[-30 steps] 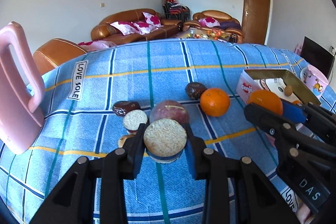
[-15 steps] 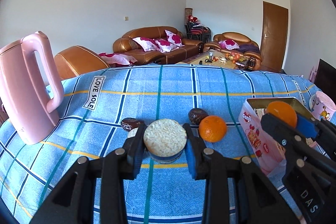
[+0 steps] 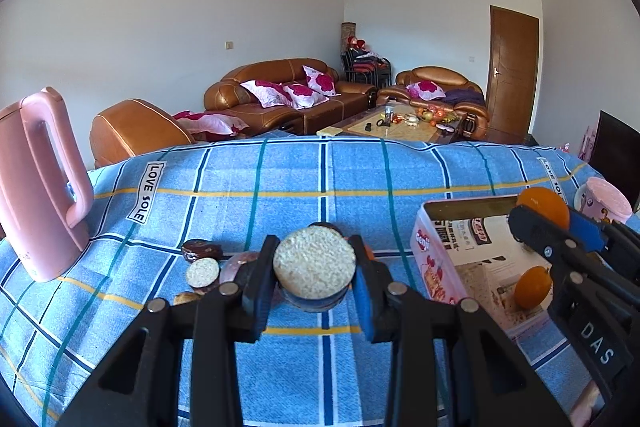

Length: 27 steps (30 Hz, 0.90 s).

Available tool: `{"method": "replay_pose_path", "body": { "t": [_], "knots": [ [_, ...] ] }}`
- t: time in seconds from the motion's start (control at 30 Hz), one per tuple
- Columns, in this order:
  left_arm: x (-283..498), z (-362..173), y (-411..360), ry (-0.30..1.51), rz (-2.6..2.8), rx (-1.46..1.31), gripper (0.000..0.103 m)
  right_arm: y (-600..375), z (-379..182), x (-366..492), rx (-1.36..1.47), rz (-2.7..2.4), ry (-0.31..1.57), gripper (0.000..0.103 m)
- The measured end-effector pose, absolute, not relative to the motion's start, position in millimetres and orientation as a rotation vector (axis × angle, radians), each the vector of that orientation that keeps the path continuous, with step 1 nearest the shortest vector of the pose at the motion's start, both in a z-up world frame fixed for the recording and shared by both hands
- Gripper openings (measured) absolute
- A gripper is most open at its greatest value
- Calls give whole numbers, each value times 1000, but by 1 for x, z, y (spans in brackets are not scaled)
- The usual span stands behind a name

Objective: Organize fruits
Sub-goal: 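Carry the orange into the pink tin and release it while the left tool drops the cake there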

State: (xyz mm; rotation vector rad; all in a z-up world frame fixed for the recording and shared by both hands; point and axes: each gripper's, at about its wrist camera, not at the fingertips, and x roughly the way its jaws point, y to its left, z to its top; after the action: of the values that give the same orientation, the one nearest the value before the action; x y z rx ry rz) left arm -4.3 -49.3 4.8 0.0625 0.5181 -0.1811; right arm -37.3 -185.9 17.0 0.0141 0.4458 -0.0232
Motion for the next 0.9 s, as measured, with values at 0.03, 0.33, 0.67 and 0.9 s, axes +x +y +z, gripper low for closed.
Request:
{"method": "replay_pose_path", "body": {
  "t": [0.03, 0.33, 0.67, 0.9],
  "knots": [
    [-4, 5, -53, 519, -187, 63, 36, -191, 17, -38, 16, -29, 445, 34],
    [-4, 9, -87, 515, -234, 68, 36, -230, 19, -40, 47, -87, 442, 34],
    [-1, 12, -123, 513, -292, 80, 36, -275, 20, -40, 75, -169, 446, 34],
    [2, 6, -160, 536, -345, 111, 36, -310, 16, -37, 116, -229, 472, 34]
  ]
}}
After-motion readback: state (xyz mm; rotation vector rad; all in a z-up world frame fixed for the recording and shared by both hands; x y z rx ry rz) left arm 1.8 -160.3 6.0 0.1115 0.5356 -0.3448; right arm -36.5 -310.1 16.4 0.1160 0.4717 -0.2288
